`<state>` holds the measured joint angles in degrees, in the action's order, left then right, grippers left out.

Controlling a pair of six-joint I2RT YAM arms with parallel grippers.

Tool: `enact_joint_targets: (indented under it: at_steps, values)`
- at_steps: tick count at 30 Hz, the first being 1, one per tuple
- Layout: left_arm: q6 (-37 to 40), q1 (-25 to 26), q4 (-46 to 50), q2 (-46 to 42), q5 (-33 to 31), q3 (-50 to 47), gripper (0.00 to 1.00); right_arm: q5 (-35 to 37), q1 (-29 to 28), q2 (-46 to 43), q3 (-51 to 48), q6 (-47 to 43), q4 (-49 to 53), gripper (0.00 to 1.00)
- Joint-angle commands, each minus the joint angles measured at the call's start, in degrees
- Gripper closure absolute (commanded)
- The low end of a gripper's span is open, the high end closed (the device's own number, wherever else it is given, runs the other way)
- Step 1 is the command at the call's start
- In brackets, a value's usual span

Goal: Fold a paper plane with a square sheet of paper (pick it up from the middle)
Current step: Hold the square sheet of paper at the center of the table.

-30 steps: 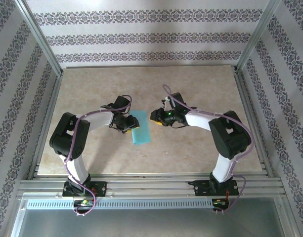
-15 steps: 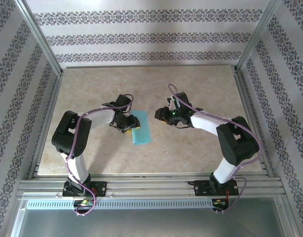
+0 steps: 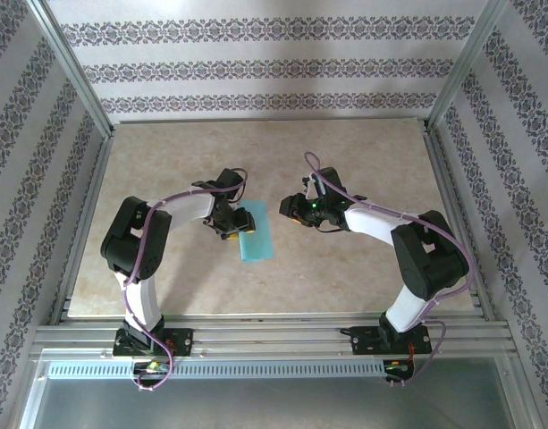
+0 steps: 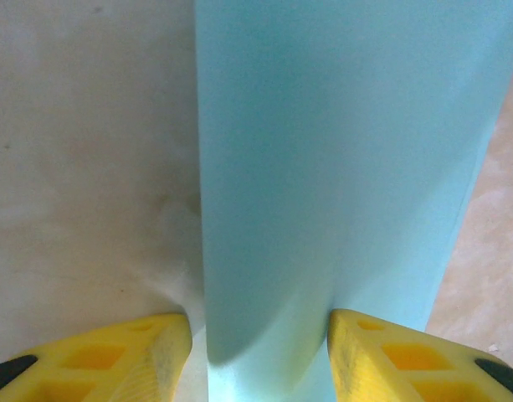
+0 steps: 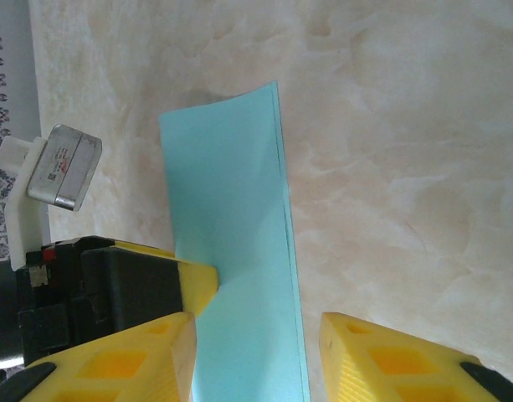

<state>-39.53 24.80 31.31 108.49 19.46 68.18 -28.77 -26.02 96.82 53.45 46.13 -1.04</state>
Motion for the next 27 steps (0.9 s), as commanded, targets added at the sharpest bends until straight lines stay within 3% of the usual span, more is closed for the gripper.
enact_joint_targets:
  at_steps: [1,11,27]
  values:
    - [-0.37,0.51,4.53,5.94,-7.15,-2.37,0.48,0.91,-0.70,0.66,-0.58,0.10,-0.19,0.56]
    - [-2.97,0.55,4.44,7.39,-6.82,-2.27,0.48,-1.15,-1.61,2.13,0.47,-0.09,-0.54,0.56]
    - [0.23,1.05,5.11,9.19,-7.20,-2.19,0.46,-5.59,-5.96,10.84,6.05,1.68,-2.29,0.71]
